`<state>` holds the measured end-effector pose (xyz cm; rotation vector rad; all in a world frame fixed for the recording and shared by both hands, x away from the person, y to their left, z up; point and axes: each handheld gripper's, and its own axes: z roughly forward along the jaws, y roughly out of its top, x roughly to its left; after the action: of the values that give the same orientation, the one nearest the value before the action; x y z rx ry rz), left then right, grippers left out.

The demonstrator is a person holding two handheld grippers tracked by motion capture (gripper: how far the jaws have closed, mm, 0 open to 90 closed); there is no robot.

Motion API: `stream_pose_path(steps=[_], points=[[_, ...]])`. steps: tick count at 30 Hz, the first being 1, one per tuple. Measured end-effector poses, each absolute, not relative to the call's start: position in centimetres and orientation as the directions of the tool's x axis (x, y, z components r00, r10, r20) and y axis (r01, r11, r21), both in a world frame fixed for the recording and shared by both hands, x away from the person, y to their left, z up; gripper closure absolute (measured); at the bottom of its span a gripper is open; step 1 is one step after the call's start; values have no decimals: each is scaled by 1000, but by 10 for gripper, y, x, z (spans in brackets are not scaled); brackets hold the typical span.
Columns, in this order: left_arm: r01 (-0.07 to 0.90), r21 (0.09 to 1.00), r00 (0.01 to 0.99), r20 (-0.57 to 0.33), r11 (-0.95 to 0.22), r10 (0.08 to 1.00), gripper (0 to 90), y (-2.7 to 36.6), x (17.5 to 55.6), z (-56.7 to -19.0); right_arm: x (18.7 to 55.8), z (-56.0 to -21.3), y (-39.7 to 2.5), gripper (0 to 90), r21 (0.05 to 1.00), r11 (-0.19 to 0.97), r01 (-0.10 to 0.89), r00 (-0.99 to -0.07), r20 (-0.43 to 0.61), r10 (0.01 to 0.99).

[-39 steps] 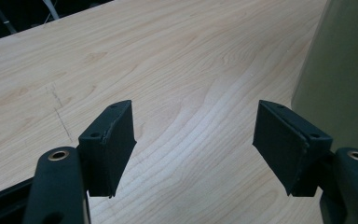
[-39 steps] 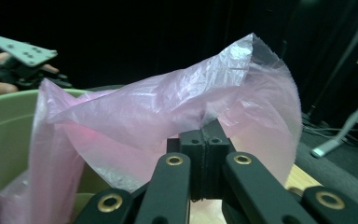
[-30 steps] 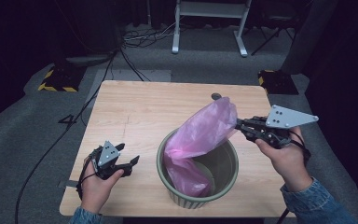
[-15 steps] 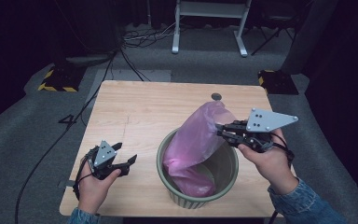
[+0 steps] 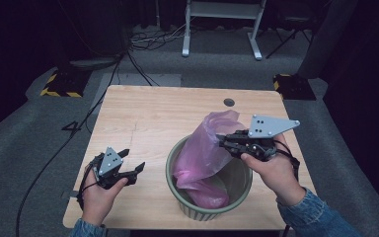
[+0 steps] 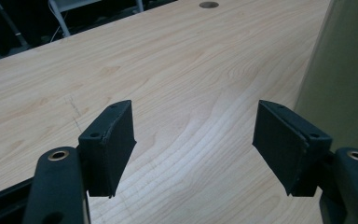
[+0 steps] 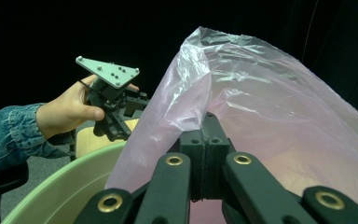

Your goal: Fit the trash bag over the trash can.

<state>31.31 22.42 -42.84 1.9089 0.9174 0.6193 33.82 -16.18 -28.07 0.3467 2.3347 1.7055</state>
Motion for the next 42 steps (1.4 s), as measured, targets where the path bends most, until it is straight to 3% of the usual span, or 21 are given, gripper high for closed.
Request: stream_pose_path(steps=[19, 32, 42], points=[[305, 892, 664, 51, -333, 746, 289, 217, 314, -394, 336, -291, -143, 900, 928, 364, 80, -960, -26, 278], [225, 922, 789, 17, -315, 614, 282, 210, 325, -380, 335, -294, -141, 900, 921, 379, 89, -961, -20, 275], [172, 957, 871, -35, -235, 491, 255, 208, 336, -374, 334, -295, -141, 900, 917, 388, 94, -963, -16, 270]])
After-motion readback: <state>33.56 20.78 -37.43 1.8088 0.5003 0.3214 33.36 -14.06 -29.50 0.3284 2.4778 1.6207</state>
